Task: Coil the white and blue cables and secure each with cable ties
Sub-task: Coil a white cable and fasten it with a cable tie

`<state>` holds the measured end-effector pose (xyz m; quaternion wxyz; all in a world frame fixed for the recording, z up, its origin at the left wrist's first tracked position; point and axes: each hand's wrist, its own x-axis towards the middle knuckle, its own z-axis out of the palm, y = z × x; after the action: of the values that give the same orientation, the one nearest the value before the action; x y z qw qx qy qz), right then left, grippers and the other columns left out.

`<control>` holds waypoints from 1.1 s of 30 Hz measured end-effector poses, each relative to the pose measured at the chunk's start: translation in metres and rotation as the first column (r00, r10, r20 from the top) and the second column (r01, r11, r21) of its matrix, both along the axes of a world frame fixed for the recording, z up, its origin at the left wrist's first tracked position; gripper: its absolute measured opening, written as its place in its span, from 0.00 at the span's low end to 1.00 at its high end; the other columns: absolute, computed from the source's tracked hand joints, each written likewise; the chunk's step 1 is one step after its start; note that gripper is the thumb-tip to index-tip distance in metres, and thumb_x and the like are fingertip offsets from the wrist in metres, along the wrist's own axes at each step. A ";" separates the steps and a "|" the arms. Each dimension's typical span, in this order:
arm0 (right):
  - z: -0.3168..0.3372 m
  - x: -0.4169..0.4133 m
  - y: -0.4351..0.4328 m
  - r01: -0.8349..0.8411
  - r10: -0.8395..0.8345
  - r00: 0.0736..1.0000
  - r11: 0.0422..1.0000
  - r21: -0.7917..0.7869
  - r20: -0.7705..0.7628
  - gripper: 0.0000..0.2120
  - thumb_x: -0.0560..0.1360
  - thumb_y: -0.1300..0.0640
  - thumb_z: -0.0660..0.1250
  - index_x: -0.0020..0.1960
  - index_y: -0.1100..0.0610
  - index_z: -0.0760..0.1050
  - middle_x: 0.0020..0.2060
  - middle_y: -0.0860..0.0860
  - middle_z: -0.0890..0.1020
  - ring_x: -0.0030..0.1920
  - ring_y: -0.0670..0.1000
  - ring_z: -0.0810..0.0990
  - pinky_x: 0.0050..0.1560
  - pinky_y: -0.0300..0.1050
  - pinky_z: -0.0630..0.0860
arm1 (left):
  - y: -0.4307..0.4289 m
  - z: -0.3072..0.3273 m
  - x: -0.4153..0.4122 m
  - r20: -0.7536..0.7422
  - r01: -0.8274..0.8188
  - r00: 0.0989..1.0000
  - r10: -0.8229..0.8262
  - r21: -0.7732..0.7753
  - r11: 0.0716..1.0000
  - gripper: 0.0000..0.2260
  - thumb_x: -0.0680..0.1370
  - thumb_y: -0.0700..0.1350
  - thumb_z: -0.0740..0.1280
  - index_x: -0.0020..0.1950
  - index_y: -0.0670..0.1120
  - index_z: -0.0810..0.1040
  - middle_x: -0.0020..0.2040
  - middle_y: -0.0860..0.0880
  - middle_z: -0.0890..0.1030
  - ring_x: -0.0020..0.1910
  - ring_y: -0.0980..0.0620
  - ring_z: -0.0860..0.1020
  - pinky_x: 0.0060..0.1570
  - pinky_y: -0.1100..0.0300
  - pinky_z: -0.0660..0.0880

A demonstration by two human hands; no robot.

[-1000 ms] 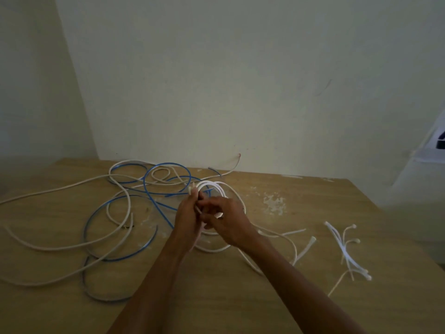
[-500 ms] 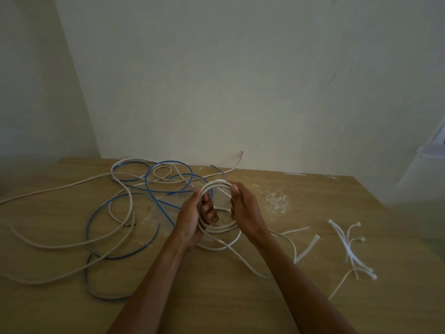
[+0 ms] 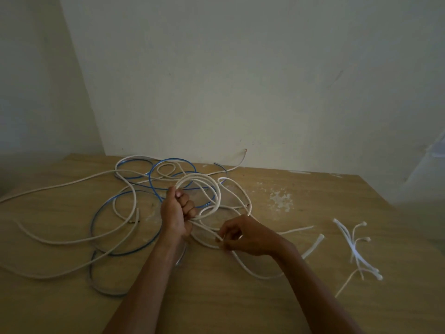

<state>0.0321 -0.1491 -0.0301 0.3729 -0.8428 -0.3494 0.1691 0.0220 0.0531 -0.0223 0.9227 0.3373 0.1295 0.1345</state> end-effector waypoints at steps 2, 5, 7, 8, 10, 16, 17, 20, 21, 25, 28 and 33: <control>0.010 -0.002 -0.003 0.007 -0.005 0.999 1.000 0.029 -0.054 0.06 0.78 0.58 0.70 0.50 0.60 0.82 0.33 0.50 0.82 0.33 0.46 0.80 0.40 0.42 0.77 | 0.004 0.000 -0.001 0.023 -0.010 1.000 0.011 -0.034 0.999 0.19 0.86 0.51 0.51 0.36 0.50 0.62 0.21 0.55 0.57 0.17 0.59 0.54 0.18 0.64 0.51; 0.032 0.005 -0.031 0.075 -0.074 0.994 0.997 0.003 -0.079 0.08 0.80 0.56 0.67 0.43 0.56 0.81 0.31 0.50 0.77 0.30 0.46 0.74 0.33 0.40 0.73 | 0.013 -0.001 0.000 0.052 -0.047 0.997 0.052 -0.089 0.995 0.20 0.87 0.52 0.51 0.36 0.50 0.62 0.21 0.55 0.57 0.17 0.59 0.55 0.18 0.64 0.52; 0.038 0.013 -0.055 0.190 -0.194 0.981 0.973 -0.132 -0.014 0.13 0.78 0.48 0.70 0.40 0.56 0.81 0.30 0.49 0.77 0.30 0.45 0.74 0.34 0.41 0.72 | 0.020 -0.002 0.001 0.061 -0.087 0.994 0.095 -0.120 0.989 0.20 0.87 0.54 0.51 0.36 0.50 0.63 0.22 0.55 0.57 0.18 0.58 0.55 0.18 0.64 0.52; 0.037 0.018 -0.063 0.300 -0.292 0.954 0.933 -0.197 0.070 0.18 0.75 0.42 0.71 0.39 0.57 0.80 0.30 0.50 0.78 0.31 0.46 0.75 0.35 0.43 0.73 | 0.022 -0.003 0.001 0.059 -0.107 0.992 0.115 -0.131 0.986 0.20 0.87 0.55 0.51 0.36 0.50 0.63 0.22 0.55 0.57 0.18 0.57 0.55 0.19 0.63 0.53; 0.034 0.021 -0.070 0.582 -0.536 0.805 0.798 -0.159 0.254 0.27 0.67 0.31 0.72 0.35 0.57 0.79 0.30 0.51 0.80 0.32 0.49 0.78 0.36 0.47 0.75 | 0.021 -0.005 0.001 0.056 -0.133 0.988 0.142 -0.143 0.981 0.21 0.86 0.55 0.51 0.36 0.50 0.63 0.23 0.54 0.57 0.19 0.57 0.54 0.19 0.63 0.54; 0.047 0.018 -0.061 0.778 -0.828 0.389 0.529 0.337 0.404 0.24 0.64 0.32 0.75 0.38 0.52 0.73 0.28 0.43 0.75 0.30 0.42 0.72 0.32 0.43 0.65 | 0.018 -0.001 0.003 0.104 -0.116 0.986 0.134 -0.162 0.980 0.20 0.86 0.55 0.51 0.36 0.50 0.64 0.24 0.54 0.57 0.20 0.57 0.55 0.19 0.63 0.55; 0.047 0.022 -0.063 0.700 -0.797 0.496 0.602 0.384 0.346 0.18 0.68 0.39 0.76 0.40 0.51 0.75 0.29 0.42 0.75 0.31 0.40 0.72 0.33 0.41 0.66 | 0.021 -0.001 0.002 0.110 -0.116 0.985 0.136 -0.166 0.979 0.20 0.86 0.56 0.51 0.36 0.50 0.64 0.24 0.54 0.57 0.20 0.57 0.55 0.19 0.63 0.55; 0.053 0.033 -0.069 0.526 -0.682 0.713 0.672 0.521 0.160 0.05 0.77 0.58 0.72 0.46 0.49 0.82 0.37 0.43 0.83 0.36 0.38 0.78 0.41 0.37 0.73 | 0.024 -0.002 0.000 0.124 -0.123 0.982 0.145 -0.170 0.978 0.20 0.86 0.56 0.50 0.36 0.50 0.63 0.24 0.54 0.57 0.20 0.57 0.54 0.19 0.63 0.55; 0.058 0.034 -0.069 0.516 -0.687 0.714 0.648 0.560 0.137 0.06 0.77 0.60 0.72 0.47 0.48 0.83 0.38 0.43 0.84 0.37 0.38 0.79 0.41 0.35 0.74 | 0.022 -0.002 0.000 0.136 -0.111 0.982 0.133 -0.163 0.980 0.20 0.86 0.56 0.50 0.36 0.50 0.63 0.23 0.54 0.57 0.20 0.56 0.53 0.19 0.63 0.55; 0.081 0.045 -0.060 0.737 -0.791 0.464 0.594 0.321 0.398 0.08 0.75 0.48 0.73 0.43 0.52 0.81 0.36 0.48 0.84 0.40 0.48 0.81 0.42 0.44 0.76 | 0.001 0.007 -0.002 0.200 -0.068 0.978 0.058 0.044 0.997 0.20 0.87 0.54 0.49 0.37 0.48 0.63 0.23 0.55 0.58 0.22 0.57 0.52 0.22 0.62 0.52; 0.089 0.040 -0.035 0.756 -0.798 0.517 0.595 0.272 0.310 0.10 0.76 0.49 0.72 0.41 0.54 0.79 0.34 0.51 0.85 0.39 0.53 0.82 0.42 0.46 0.77 | -0.013 0.009 -0.003 0.258 -0.167 0.963 0.078 0.341 0.925 0.21 0.87 0.53 0.51 0.37 0.46 0.65 0.25 0.53 0.59 0.22 0.56 0.56 0.25 0.61 0.52; 0.077 0.004 0.042 0.514 -0.483 0.852 0.693 0.506 -0.203 0.10 0.80 0.63 0.59 0.51 0.58 0.79 0.37 0.53 0.83 0.32 0.46 0.76 0.36 0.41 0.72 | -0.041 0.002 -0.008 0.254 -0.144 0.967 -0.007 0.569 0.810 0.21 0.81 0.58 0.57 0.48 0.39 0.72 0.32 0.42 0.65 0.29 0.52 0.63 0.26 0.63 0.62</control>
<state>0.0357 -0.1071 0.0465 0.6366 -0.7597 -0.1307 -0.0215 0.0143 0.0124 -0.0199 0.7780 0.5797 -0.0201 0.2415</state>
